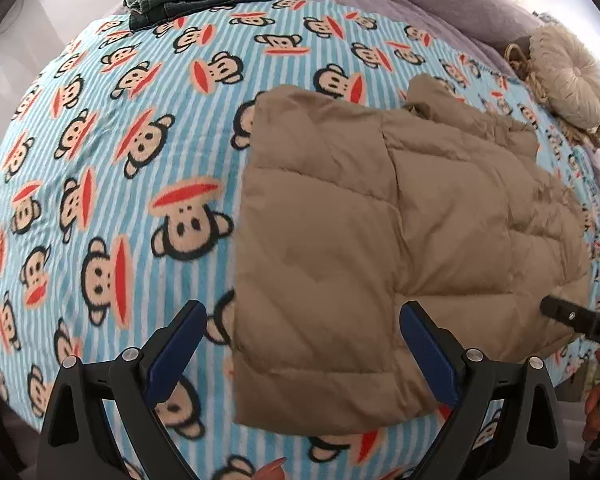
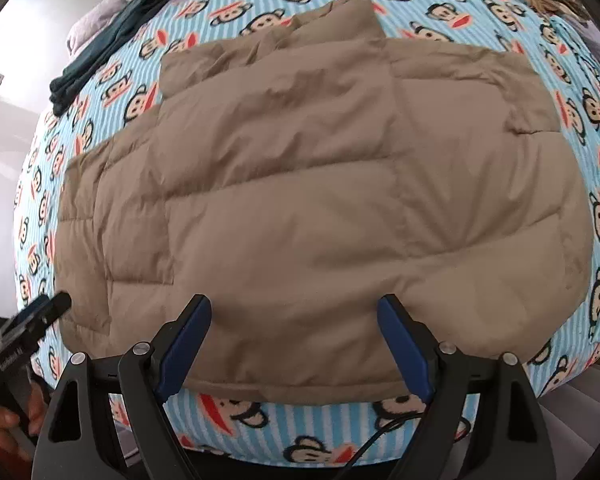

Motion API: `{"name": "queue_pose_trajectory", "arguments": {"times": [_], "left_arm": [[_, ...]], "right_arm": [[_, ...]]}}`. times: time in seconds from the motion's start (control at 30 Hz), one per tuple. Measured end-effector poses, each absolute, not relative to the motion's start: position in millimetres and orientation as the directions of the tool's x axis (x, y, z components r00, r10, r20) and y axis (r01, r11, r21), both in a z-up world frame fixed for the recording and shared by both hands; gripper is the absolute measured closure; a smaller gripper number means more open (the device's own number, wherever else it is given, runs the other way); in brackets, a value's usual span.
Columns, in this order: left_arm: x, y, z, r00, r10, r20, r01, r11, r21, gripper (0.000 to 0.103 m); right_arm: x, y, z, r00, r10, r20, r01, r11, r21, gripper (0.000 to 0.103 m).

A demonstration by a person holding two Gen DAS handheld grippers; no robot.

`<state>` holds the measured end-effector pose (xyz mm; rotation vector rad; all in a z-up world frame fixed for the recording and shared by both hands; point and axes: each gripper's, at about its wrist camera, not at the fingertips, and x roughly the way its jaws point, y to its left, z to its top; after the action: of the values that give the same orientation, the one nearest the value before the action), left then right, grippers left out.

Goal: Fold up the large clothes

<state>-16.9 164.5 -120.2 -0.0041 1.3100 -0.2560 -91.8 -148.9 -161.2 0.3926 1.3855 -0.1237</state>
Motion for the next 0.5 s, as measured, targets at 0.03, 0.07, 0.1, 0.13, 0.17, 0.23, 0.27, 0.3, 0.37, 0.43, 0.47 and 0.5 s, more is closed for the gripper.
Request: {"name": "queue_pose_trajectory", "arguments": {"times": [0.03, 0.07, 0.1, 0.13, 0.17, 0.23, 0.27, 0.3, 0.37, 0.43, 0.47, 0.5], "left_arm": [[-12, 171, -121, 0.228, -0.222, -0.948, 0.177, 0.967, -0.184, 0.005], [-7, 179, -124, 0.220, -0.259, -0.940, 0.170, 0.959, -0.225, 0.005], [1, 188, -128, 0.203, -0.302, -0.931, 0.162, 0.948, -0.272, 0.006], [6, 194, -133, 0.186, -0.329, -0.926, 0.155, 0.940, -0.303, 0.006], [11, 199, -139, 0.170, -0.351, -0.921, 0.151, 0.933, -0.328, 0.006], [21, 211, -154, 0.125, -0.406, -0.905, 0.143, 0.910, -0.388, 0.006], [25, 215, -162, 0.097, -0.440, -0.893, 0.139, 0.894, -0.426, 0.006], [30, 218, -172, 0.055, -0.494, -0.868, 0.131, 0.865, -0.484, 0.006], [37, 218, -187, -0.006, -0.573, -0.820, 0.119, 0.813, -0.569, 0.006], [44, 208, -201, -0.076, -0.648, -0.758, 0.126, 0.748, -0.652, 0.006], [47, 200, -207, -0.107, -0.664, -0.740, 0.134, 0.728, -0.672, 0.006], [49, 192, -212, -0.131, -0.666, -0.734, 0.145, 0.719, -0.679, 0.006]], "right_arm": [[-92, -147, -162, 0.182, 0.145, -0.972, 0.312, 0.930, 0.197, 0.016], [-91, -145, -163, 0.176, 0.145, -0.974, 0.310, 0.931, 0.195, 0.016], [-91, -144, -164, 0.173, 0.142, -0.975, 0.310, 0.932, 0.191, 0.016], [-90, -143, -165, 0.170, 0.140, -0.975, 0.310, 0.932, 0.188, 0.016], [-89, -143, -167, 0.167, 0.140, -0.976, 0.311, 0.932, 0.187, 0.016], [-87, -143, -170, 0.160, 0.141, -0.977, 0.319, 0.929, 0.187, 0.016], [-87, -143, -171, 0.158, 0.142, -0.977, 0.322, 0.928, 0.187, 0.016], [-86, -143, -173, 0.155, 0.144, -0.977, 0.327, 0.926, 0.189, 0.015], [-83, -144, -175, 0.152, 0.150, -0.977, 0.334, 0.923, 0.194, 0.015], [-82, -145, -177, 0.151, 0.156, -0.976, 0.342, 0.918, 0.200, 0.015], [-81, -145, -178, 0.150, 0.159, -0.976, 0.348, 0.915, 0.203, 0.015], [-81, -146, -179, 0.149, 0.161, -0.976, 0.353, 0.913, 0.205, 0.015]]}}
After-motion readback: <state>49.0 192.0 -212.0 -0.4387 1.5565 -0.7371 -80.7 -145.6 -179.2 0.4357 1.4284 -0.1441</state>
